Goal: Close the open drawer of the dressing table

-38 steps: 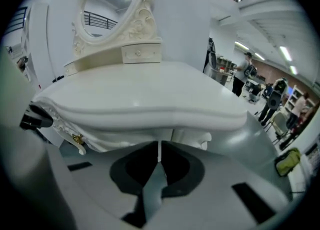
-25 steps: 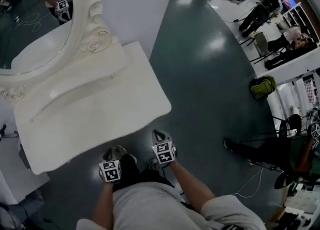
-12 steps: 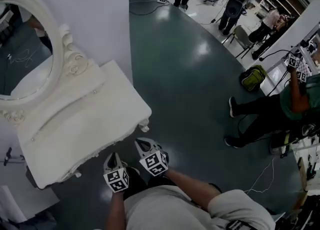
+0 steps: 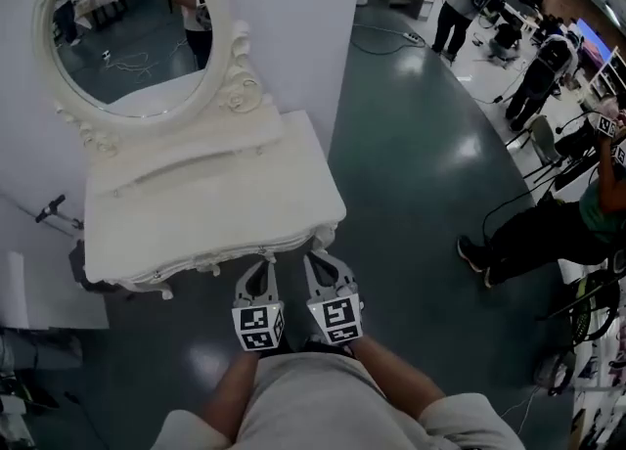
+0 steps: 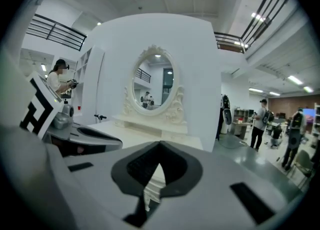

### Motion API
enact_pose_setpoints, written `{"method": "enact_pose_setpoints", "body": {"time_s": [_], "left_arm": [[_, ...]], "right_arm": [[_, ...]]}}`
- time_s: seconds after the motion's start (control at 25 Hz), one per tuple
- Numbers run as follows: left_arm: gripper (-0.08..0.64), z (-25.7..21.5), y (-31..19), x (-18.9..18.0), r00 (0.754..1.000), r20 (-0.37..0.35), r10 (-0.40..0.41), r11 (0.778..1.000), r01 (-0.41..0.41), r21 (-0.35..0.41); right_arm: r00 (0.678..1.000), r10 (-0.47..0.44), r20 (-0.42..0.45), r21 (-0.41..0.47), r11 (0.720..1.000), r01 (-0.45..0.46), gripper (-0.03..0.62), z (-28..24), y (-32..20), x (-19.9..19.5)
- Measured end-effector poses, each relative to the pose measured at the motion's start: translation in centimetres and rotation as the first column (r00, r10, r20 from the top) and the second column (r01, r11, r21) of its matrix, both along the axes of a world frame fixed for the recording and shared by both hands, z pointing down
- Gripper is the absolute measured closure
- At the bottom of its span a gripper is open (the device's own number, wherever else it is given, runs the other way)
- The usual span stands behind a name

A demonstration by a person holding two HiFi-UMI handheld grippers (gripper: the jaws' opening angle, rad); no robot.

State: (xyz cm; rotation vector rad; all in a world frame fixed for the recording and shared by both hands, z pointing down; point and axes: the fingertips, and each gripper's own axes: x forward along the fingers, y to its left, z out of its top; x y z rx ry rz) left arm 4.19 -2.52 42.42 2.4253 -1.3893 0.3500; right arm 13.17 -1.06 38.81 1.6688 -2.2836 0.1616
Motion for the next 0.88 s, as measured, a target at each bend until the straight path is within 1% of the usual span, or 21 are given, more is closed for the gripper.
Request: {"method": "enact_pose_setpoints", "body": {"time_s": [0.12,0.32,0.52,0.68,0.88], "left_arm": [[0.543,-1.5,1.0,0.2,1.0,-0.017,-0.017,0.999,0.017,0.041],[0.543,-4.1,2.6,0.6,0.999,-0.04,-0.037,0.996,0.04,0.08],[0.543,-5.1,4.3,0.7,0.998,-0.061,-0.035,0.993,0.041,0.106],[0.543,-6.2,5.0,-0.4,0.997,-0.066,-0.044,0.989,0.053,0.135],[0.543,-6.2,6.1,-0.2,0.996,-0.069,-0.047,0.991,0.055,0.122]], "right_arm": [[1.0,-0.016,0.009,0.043,0.999,0.016,0.577,-1.7,1.1,-0.2],[0.999,-0.038,0.02,0.085,0.996,0.036,0.577,-3.9,3.2,-0.3],[0.998,-0.041,0.044,0.1,0.994,0.036,0.577,-4.3,4.5,-0.5],[0.997,-0.047,0.067,0.11,0.993,0.039,0.577,-4.5,4.7,-1.2],[0.997,-0.028,0.066,0.087,0.996,0.022,0.577,-4.7,5.5,-0.6]]}}
